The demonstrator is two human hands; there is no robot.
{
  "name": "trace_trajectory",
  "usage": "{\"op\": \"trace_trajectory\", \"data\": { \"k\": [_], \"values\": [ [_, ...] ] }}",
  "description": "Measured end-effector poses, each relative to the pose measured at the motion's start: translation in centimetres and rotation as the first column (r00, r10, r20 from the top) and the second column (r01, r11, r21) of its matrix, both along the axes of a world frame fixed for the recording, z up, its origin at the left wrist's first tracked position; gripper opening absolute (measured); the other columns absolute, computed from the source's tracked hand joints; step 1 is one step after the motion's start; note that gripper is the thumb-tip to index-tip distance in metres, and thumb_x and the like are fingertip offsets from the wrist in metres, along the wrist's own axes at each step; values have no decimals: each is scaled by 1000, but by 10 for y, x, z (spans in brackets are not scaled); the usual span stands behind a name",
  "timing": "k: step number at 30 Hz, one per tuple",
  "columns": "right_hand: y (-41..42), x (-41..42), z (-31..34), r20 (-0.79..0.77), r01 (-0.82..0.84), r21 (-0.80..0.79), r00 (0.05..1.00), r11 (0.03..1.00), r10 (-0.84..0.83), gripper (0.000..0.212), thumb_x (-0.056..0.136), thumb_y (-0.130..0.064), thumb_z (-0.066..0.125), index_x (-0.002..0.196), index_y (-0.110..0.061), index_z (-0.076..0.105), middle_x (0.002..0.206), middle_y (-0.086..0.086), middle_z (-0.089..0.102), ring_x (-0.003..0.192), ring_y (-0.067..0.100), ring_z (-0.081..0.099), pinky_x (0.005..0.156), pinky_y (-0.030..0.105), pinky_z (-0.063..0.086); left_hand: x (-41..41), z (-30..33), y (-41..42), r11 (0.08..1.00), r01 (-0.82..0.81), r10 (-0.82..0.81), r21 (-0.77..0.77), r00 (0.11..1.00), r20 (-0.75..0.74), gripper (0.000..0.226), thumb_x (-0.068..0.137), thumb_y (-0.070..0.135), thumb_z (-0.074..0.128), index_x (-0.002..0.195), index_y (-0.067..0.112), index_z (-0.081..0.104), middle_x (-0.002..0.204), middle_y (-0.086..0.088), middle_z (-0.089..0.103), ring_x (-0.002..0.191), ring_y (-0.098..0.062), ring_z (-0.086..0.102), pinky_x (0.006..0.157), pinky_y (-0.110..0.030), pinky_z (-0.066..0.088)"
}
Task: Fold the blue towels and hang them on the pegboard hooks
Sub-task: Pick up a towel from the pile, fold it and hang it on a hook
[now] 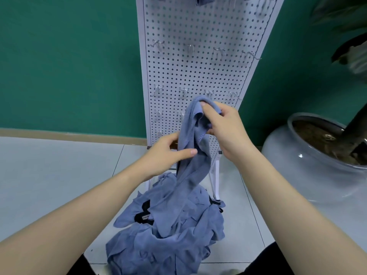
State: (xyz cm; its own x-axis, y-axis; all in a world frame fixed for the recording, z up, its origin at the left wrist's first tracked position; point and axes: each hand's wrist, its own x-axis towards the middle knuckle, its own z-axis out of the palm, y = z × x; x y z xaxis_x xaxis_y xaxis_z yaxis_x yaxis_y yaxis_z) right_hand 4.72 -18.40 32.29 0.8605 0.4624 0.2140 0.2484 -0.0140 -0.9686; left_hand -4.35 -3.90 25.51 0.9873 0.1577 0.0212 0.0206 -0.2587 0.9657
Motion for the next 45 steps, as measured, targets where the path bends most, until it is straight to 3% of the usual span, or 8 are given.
{"op": "trace_trajectory", "data": {
  "k": [3,10,15,18,22,30,39,45],
  "values": [
    [-3,0,-9,54,-15,-24,998,1000,16,34,102,-24,63,82,3,59,72,3,46,70,14,43,70,34,39,3,5,-2,995,-86,87,-44,996,10,6,99,15,67,99,16,74,90,9,79,83,-5,74,69,-24,59],
    [-17,12,-46,-126,-374,-332,928,866,352,24,90,-40,74,110,-26,72,102,-16,77,99,0,71,84,19,54,7,31,13,977,-209,211,-32,972,107,23,97,-6,49,99,4,70,98,-7,78,86,-9,68,80,-29,59],
    [-16,22,-54,-13,-262,-295,963,919,271,22,100,-26,68,99,-5,75,91,16,74,83,11,58,82,33,47,4,42,23,961,-192,164,200,975,149,24,96,-6,48,76,4,57,65,6,57,56,1,48,51,-15,45],
    [-20,26,-52,72,-136,-280,984,950,162,34,103,-26,62,70,-17,66,68,-3,51,68,8,41,69,29,32,2,45,31,951,-205,168,231,971,170,18,101,6,51,85,2,58,73,-3,62,61,-8,54,49,-30,49],
    [-26,33,-42,111,68,-124,992,990,-55,40,102,-31,58,76,0,58,72,2,47,71,14,40,69,32,31,0,46,38,938,-257,226,232,963,149,28,102,21,57,75,12,56,69,2,56,61,-10,49,49,-26,43],
    [-31,32,-29,-147,84,68,986,994,-74,30,102,-38,60,96,-9,62,83,10,50,71,18,45,68,32,36,5,38,28,983,-180,181,31,983,-18,28,109,21,44,106,23,72,99,11,78,80,2,69,58,-11,48],
    [-7,13,-35,-312,-83,209,939,974,147,28,108,-25,52,111,0,66,110,18,69,102,29,65,100,44,49,17,7,-6,948,-90,62,-306,993,-98,30,103,17,60,133,16,62,122,-6,75,115,-22,71,96,-41,58],
    [-5,11,-46,-279,-172,117,939,978,199,49,103,-38,59,135,-2,61,128,17,70,124,30,66,112,48,48,18,10,-8,849,-150,142,-507,988,-56,31,98,7,66,129,4,64,118,-14,75,109,-26,73,89,-33,60]
  ]
}}
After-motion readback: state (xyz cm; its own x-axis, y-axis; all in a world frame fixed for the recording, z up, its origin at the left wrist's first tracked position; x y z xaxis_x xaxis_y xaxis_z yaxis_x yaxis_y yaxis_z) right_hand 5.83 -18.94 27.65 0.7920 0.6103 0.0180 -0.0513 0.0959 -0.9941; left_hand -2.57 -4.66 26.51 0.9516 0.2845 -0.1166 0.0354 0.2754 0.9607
